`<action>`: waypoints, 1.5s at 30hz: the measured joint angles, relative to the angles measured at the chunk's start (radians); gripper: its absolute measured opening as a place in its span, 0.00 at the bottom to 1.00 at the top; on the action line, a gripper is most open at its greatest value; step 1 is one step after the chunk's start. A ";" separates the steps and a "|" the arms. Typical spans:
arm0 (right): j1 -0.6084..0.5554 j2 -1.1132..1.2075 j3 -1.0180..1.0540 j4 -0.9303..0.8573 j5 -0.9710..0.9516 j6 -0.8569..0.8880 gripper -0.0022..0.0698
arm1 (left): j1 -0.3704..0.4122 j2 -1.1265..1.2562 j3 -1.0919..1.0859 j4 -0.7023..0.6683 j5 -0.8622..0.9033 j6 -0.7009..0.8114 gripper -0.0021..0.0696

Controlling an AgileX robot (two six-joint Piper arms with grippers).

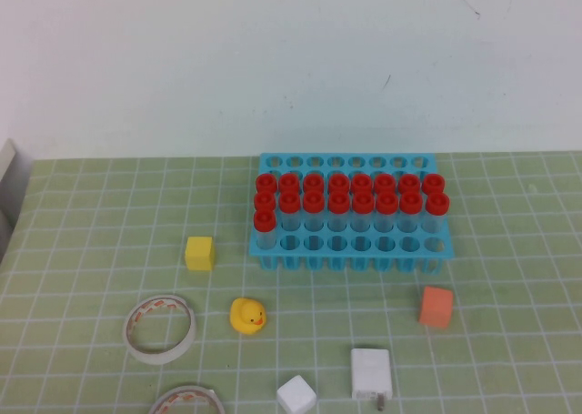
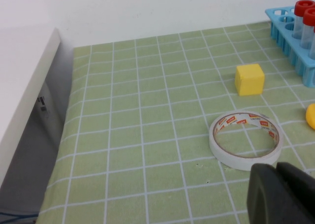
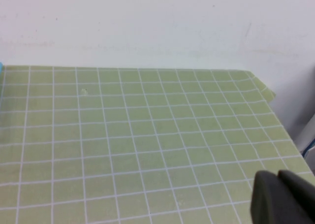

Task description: Place the test tubes

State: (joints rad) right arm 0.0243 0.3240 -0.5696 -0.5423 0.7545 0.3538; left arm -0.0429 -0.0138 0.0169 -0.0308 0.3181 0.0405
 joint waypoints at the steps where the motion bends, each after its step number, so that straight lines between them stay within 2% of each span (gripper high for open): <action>1: 0.000 0.000 0.000 0.000 0.000 0.000 0.03 | 0.000 0.000 0.000 0.000 0.000 0.000 0.03; 7: -0.002 0.000 0.000 0.015 -0.037 0.000 0.03 | 0.000 0.000 0.000 0.000 0.000 0.000 0.03; 11: -0.002 0.038 0.000 0.069 -0.185 -0.043 0.03 | 0.000 0.000 0.000 0.000 0.000 0.000 0.03; 15: -0.002 0.072 0.000 0.302 -0.363 -0.380 0.03 | 0.000 0.000 0.000 0.000 0.000 0.000 0.03; 19: -0.002 0.017 0.020 0.542 -0.421 -0.694 0.03 | 0.000 0.000 0.000 0.000 0.000 0.000 0.03; 22: -0.002 -0.064 0.088 0.562 -0.441 -0.735 0.03 | 0.000 0.000 0.000 0.000 0.000 0.000 0.03; 28: -0.002 -0.267 0.333 0.542 -0.447 -0.692 0.03 | 0.000 0.000 0.000 0.000 0.000 0.000 0.03; 33: -0.003 -0.335 0.526 0.383 -0.440 -0.368 0.03 | 0.000 0.000 0.000 0.000 0.000 0.000 0.03; 38: -0.003 -0.337 0.583 0.341 -0.374 -0.188 0.03 | 0.000 0.000 0.000 0.002 0.000 0.000 0.03; 42: -0.003 -0.337 0.583 0.376 -0.374 -0.195 0.03 | 0.000 0.000 0.000 0.002 0.000 0.000 0.03; 45: -0.003 -0.337 0.583 0.500 -0.374 -0.330 0.03 | 0.000 0.000 0.000 0.002 0.000 0.000 0.03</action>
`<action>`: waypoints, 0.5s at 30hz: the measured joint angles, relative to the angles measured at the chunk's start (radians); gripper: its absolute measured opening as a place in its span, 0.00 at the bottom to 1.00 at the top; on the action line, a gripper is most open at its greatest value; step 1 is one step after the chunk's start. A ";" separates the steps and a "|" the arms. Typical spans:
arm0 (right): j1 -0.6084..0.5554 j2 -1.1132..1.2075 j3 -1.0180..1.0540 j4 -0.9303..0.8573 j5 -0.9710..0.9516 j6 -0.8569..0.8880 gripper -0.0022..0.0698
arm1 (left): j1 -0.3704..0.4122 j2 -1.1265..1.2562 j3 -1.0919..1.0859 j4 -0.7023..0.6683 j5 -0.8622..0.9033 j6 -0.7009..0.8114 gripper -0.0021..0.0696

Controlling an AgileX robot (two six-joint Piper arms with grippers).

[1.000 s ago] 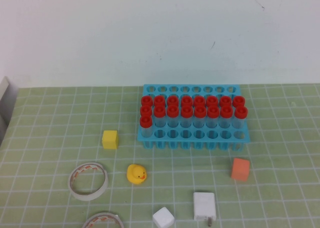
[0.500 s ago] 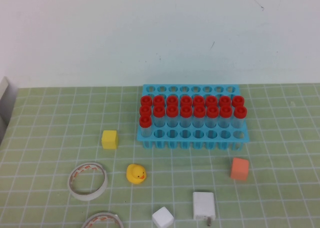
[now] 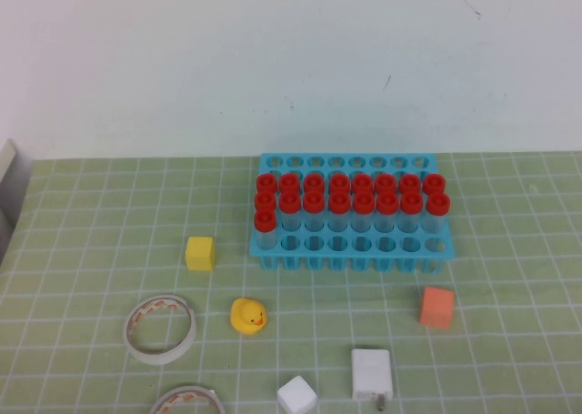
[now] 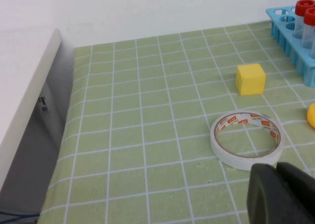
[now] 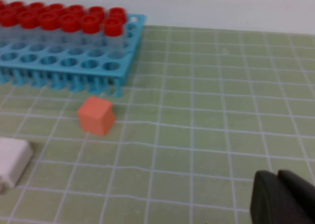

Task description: Place the test tubes

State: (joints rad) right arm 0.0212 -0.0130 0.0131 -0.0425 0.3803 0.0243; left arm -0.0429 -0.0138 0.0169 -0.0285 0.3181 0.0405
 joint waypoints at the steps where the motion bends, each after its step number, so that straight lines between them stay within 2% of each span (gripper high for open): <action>1: 0.000 0.000 0.000 0.043 0.000 -0.044 0.03 | 0.000 0.000 0.000 0.000 0.000 0.000 0.03; 6: -0.007 0.000 0.000 0.134 -0.002 -0.167 0.03 | 0.000 0.000 0.000 0.000 0.000 0.000 0.03; 15: -0.030 0.000 0.000 0.146 -0.002 -0.183 0.03 | 0.000 0.000 0.000 0.000 0.000 0.000 0.03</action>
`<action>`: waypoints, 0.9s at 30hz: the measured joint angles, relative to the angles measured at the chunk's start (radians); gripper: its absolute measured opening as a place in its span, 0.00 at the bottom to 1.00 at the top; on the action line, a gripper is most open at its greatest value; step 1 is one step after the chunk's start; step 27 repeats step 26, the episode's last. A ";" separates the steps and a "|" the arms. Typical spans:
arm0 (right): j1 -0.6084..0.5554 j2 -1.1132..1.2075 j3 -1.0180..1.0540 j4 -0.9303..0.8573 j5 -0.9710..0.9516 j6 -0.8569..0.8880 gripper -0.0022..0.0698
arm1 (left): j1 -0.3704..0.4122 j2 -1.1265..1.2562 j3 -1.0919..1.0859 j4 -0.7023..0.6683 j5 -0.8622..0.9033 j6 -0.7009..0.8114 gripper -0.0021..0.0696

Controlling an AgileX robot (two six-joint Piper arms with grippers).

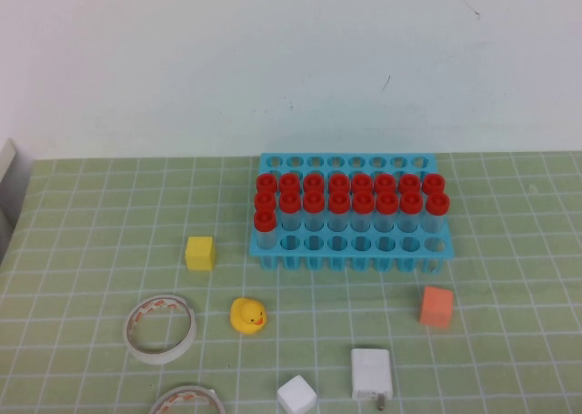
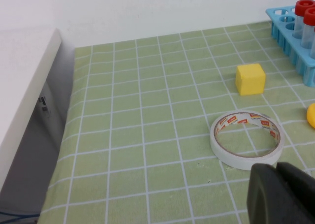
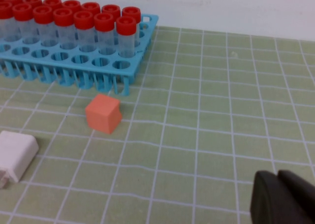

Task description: Place the test tubes

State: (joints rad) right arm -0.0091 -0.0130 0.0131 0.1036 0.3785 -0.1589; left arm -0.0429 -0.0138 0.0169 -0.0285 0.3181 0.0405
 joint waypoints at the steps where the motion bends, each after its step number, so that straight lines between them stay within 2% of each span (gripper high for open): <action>1: 0.000 0.000 0.000 0.000 0.000 0.000 0.03 | 0.000 0.000 0.000 0.000 0.000 0.000 0.03; 5: 0.000 0.000 0.000 -0.016 0.000 0.006 0.03 | 0.000 0.000 0.000 0.000 0.000 0.000 0.03; 12: 0.000 0.000 0.002 -0.127 -0.025 0.174 0.03 | 0.000 0.000 0.000 0.000 0.000 0.000 0.03; 20: 0.000 0.000 0.002 -0.242 -0.027 0.191 0.03 | 0.000 0.000 0.000 0.001 0.000 0.000 0.03; 27: 0.000 0.000 0.004 -0.259 -0.027 0.191 0.03 | 0.000 0.000 0.000 0.001 0.000 0.000 0.03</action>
